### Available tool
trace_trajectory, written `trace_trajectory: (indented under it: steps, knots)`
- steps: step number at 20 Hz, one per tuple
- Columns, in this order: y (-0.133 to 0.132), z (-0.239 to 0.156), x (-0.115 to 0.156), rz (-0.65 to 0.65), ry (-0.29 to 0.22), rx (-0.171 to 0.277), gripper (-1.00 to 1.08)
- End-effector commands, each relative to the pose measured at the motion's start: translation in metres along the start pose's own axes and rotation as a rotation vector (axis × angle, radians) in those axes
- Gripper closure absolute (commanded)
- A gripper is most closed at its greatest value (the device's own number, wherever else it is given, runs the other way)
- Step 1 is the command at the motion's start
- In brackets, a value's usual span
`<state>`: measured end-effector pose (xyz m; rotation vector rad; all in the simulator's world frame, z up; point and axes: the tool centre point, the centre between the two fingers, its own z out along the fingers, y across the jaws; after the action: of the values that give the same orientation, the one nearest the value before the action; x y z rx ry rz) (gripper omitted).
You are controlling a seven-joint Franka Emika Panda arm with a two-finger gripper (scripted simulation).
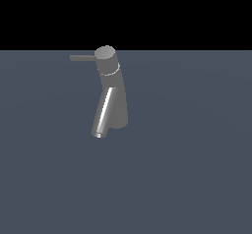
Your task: Turn on the faucet by rotating a designated handle.
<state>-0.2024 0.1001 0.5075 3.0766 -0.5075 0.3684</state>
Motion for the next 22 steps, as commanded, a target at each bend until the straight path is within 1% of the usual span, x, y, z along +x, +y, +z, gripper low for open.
trace_trajectory:
  steps: [1,6,12,17,22]
  knots:
    - [-0.016,0.005,0.006,0.067,0.031,0.016,1.08]
    - [-0.045,0.019,0.021,0.199,0.084,0.047,1.08]
    - [-0.075,0.043,0.040,0.364,0.136,0.088,1.08]
    - [-0.094,0.068,0.058,0.508,0.169,0.123,1.08]
    - [-0.107,0.098,0.076,0.659,0.195,0.158,1.08]
